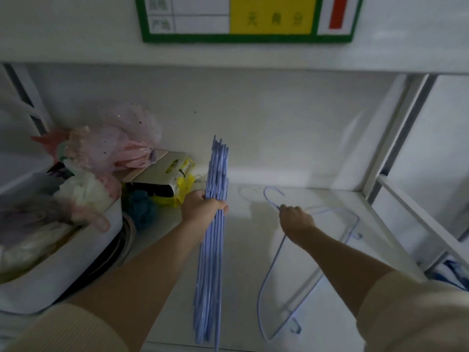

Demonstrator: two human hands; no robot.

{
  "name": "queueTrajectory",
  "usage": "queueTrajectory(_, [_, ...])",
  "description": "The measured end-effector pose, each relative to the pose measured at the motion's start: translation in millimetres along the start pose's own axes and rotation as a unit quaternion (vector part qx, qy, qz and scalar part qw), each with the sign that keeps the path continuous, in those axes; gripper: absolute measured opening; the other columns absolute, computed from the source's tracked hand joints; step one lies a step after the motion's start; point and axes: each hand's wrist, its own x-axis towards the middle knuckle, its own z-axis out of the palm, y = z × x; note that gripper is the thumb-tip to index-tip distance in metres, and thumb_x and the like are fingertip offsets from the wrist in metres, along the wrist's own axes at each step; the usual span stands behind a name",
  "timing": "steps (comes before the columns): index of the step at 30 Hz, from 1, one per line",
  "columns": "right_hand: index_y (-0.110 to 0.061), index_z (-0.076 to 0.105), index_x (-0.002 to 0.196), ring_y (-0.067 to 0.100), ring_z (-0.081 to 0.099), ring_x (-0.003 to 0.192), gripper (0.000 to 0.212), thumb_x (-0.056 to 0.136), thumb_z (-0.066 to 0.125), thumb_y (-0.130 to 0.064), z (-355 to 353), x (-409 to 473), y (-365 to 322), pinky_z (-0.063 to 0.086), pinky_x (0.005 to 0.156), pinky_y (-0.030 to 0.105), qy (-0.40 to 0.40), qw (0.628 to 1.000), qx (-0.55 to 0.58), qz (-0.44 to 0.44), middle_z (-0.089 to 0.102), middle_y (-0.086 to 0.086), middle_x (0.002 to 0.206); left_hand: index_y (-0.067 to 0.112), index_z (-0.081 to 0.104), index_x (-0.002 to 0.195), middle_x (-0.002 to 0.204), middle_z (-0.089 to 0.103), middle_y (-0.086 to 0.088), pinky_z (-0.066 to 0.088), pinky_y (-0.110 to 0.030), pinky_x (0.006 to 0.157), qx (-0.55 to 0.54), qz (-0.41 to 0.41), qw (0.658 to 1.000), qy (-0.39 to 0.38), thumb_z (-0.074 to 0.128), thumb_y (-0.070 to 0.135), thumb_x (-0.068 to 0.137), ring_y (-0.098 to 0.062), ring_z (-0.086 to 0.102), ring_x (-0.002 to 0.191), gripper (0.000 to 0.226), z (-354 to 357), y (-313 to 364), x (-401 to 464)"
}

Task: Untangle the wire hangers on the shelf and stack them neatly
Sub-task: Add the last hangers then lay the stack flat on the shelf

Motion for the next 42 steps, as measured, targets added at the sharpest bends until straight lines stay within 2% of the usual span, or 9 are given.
queueTrajectory(2, [-0.003,0.050,0.111,0.037,0.061,0.108,0.024,0.098,0.031,-0.009,-24,9,4,0.049,0.085,0.044,0.028,0.997,0.073,0.017,0.064,0.020,0.111,0.004,0.064,0.065,0.067,0.069,-0.007,0.043,-0.016,0.039,0.001,-0.002,1.000,0.000,0.067,0.002,0.076,-0.018,0.060,0.055,0.011,1,6,-3])
queueTrajectory(7, [0.002,0.047,0.108,0.048,0.063,0.091,0.020,0.099,0.031,-0.006,-72,12,2,0.048,0.075,0.046,0.148,0.964,0.219,0.029,0.063,0.030,0.103,0.005,0.066,0.063,0.066,0.068,-0.009,0.049,-0.028,0.058,-0.035,-0.001,0.999,-0.007,0.069,0.001,0.073,-0.025,0.061,0.061,0.011,15,25,-17])
queueTrajectory(18, [-0.024,0.044,0.063,0.027,0.052,0.061,0.035,0.094,0.040,-0.011,-103,-19,-57,0.050,0.061,0.048,0.181,0.800,0.571,0.036,0.050,0.000,0.061,0.006,0.066,0.063,0.069,0.065,-0.018,0.058,-0.052,0.078,-0.078,0.003,0.993,-0.087,0.065,0.003,0.065,-0.029,0.063,0.068,0.004,42,65,-47])
queueTrajectory(23, [-0.020,0.056,0.072,0.024,0.055,0.071,0.025,0.087,0.038,-0.012,-103,-30,-77,0.052,0.068,0.047,0.152,0.701,0.692,0.079,0.058,0.005,0.072,0.008,0.062,0.067,0.061,0.060,-0.013,0.054,-0.027,0.051,-0.087,-0.012,0.993,-0.074,0.051,-0.002,0.081,-0.028,0.059,0.058,0.020,47,66,-54])
queueTrajectory(25, [-0.018,0.060,0.084,0.025,0.056,0.074,0.019,0.087,0.041,-0.018,-103,-33,-80,0.054,0.074,0.051,0.147,0.702,0.694,0.073,0.059,0.005,0.076,0.005,0.063,0.071,0.062,0.061,-0.014,0.050,-0.021,0.041,-0.072,-0.012,0.994,-0.076,0.049,0.000,0.085,-0.027,0.060,0.055,0.020,46,63,-55])
queueTrajectory(30, [-0.010,0.057,0.097,0.025,0.055,0.076,0.011,0.091,0.050,-0.016,-104,-37,-76,0.052,0.077,0.050,0.146,0.688,0.708,0.067,0.058,0.008,0.080,-0.001,0.070,0.093,0.086,0.072,-0.025,0.061,-0.048,0.078,-0.031,0.009,0.995,-0.099,0.051,0.013,0.086,-0.038,0.071,0.079,0.024,46,60,-55])
queueTrajectory(35, [-0.002,0.066,0.101,0.026,0.056,0.076,0.017,0.091,0.060,-0.014,-115,-33,-68,0.054,0.074,0.042,0.103,0.692,0.711,0.067,0.059,0.010,0.074,0.004,0.056,0.083,0.064,0.059,-0.012,0.046,-0.022,0.043,0.013,0.035,0.991,-0.127,0.050,0.003,0.087,-0.021,0.054,0.052,0.008,45,57,-59])
queueTrajectory(40, [-0.036,0.072,0.099,0.031,0.064,0.104,0.019,0.084,0.062,-0.033,-118,-26,-63,0.044,0.100,0.058,0.074,0.762,0.641,0.053,0.072,0.010,0.107,0.005,0.055,0.079,0.060,0.061,-0.009,0.044,-0.025,0.054,-0.002,0.043,0.987,-0.155,0.062,0.000,0.080,-0.019,0.054,0.052,0.009,48,55,-60])
queueTrajectory(42, [-0.031,0.069,0.114,0.028,0.062,0.113,0.028,0.088,0.060,-0.023,-128,-26,-56,0.043,0.105,0.051,0.053,0.754,0.654,0.029,0.069,0.009,0.119,0.006,0.058,0.083,0.062,0.067,-0.007,0.047,-0.025,0.056,-0.024,0.047,0.983,-0.174,0.068,0.001,0.080,-0.016,0.060,0.052,0.011,50,53,-61])
